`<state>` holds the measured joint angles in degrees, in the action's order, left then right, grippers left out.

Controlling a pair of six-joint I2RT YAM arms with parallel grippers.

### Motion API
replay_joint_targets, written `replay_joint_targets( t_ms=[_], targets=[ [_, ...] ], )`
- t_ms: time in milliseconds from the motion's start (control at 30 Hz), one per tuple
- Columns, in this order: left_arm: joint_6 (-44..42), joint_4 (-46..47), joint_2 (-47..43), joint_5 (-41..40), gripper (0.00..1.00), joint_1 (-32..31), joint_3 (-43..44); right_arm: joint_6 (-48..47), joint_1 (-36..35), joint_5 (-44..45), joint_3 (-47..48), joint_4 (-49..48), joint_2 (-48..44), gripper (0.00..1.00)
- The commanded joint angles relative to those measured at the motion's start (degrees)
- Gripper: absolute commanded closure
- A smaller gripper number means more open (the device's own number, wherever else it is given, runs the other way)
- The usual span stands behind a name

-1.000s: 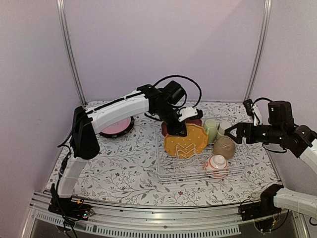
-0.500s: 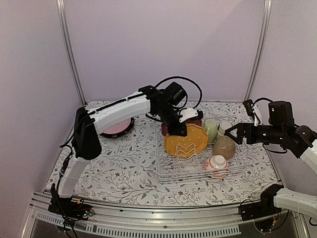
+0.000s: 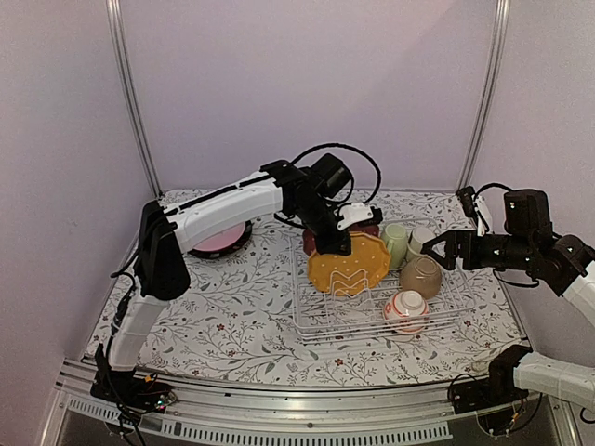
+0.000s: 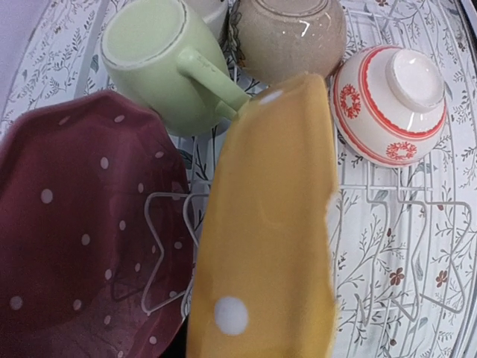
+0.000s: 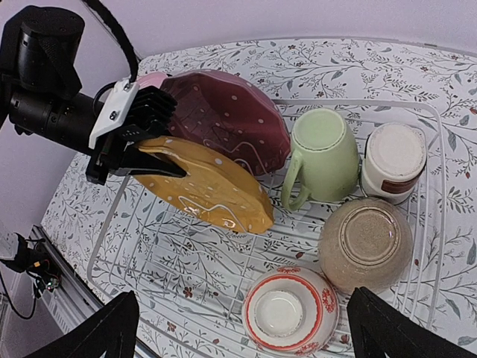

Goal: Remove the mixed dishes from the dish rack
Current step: Grab the plate from the dish rack.

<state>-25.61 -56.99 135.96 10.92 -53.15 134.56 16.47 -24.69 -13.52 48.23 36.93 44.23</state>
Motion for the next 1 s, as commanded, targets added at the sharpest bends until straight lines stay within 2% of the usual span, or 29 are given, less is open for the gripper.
replay_joint_targets(
  t_ms=[0,600,800,967],
  targets=[
    [-1.62,2.04,-6.47,-0.97,1.00,-2.56,2.38,-0.65,0.21,0.61,-0.11,0.99,0.15,0.01],
    [-3.11,4.34,-15.97,-5.47,1.00,-4.04,2.36,-0.65,0.21,0.87,-0.07,1.03,-0.11,0.01],
    [0.84,6.12,-21.45,-5.07,1.00,-2.89,0.63,-0.56,0.17,0.71,-0.18,0.97,-0.14,0.01],
    [8.63,9.31,-26.72,-3.60,1.00,1.04,-2.93,-0.48,0.24,0.44,-0.15,1.08,-0.37,0.01]
  ],
)
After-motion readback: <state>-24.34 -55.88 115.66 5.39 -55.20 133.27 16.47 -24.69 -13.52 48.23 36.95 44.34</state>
